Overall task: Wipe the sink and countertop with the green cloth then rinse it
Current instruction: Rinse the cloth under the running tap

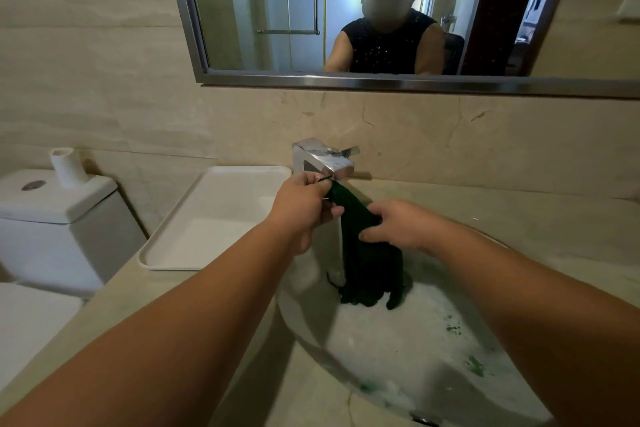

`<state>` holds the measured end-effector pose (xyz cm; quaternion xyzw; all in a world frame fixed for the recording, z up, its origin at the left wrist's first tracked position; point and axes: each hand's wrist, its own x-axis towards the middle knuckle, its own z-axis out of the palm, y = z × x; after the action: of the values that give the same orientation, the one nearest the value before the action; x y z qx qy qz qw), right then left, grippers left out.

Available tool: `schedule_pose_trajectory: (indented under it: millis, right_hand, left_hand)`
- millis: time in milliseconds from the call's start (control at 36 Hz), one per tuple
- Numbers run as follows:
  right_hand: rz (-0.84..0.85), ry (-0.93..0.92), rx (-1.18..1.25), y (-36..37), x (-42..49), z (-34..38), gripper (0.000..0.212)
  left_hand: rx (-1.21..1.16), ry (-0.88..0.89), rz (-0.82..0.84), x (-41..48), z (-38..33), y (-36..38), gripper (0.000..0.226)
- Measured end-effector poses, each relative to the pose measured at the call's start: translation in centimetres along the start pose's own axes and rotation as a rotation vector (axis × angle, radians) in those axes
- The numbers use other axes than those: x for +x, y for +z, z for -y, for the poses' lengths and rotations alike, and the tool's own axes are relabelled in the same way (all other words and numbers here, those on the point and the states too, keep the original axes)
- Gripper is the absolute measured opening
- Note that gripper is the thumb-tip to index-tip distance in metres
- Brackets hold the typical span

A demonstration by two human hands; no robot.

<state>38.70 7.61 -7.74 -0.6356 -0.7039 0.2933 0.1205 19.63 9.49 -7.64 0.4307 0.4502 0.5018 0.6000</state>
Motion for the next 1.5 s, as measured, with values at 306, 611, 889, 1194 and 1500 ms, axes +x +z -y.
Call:
schedule_pose_trajectory:
  millis: [306, 611, 889, 1194, 1500]
  right_hand:
    - [0.137, 0.259, -0.31, 1.5, -2.2, -8.8, 0.007]
    - [-0.385, 0.232, 0.7, -4.5, -2.4, -5.8, 0.015]
    - [-0.461, 0.174, 1.14, -7.6, -4.4, -4.3, 0.013]
    - [-0.553, 0.169, 1.183, -8.0, -4.7, -4.9, 0.012]
    - [-0.55, 0.17, 1.109, -7.6, -4.4, -4.6, 0.011]
  left_hand:
    - [0.023, 0.074, -0.195, 0.8, -0.4, -1.7, 0.01]
    - [0.143, 0.101, -0.221, 1.3, -0.6, -2.0, 0.007]
    - [0.136, 0.103, -0.296, 1.2, -0.7, -2.9, 0.004]
    - [0.107, 0.14, -0.329, 1.0, -0.7, -2.3, 0.006]
    - [0.025, 0.195, -0.38, 1.6, -0.5, -2.2, 0.006]
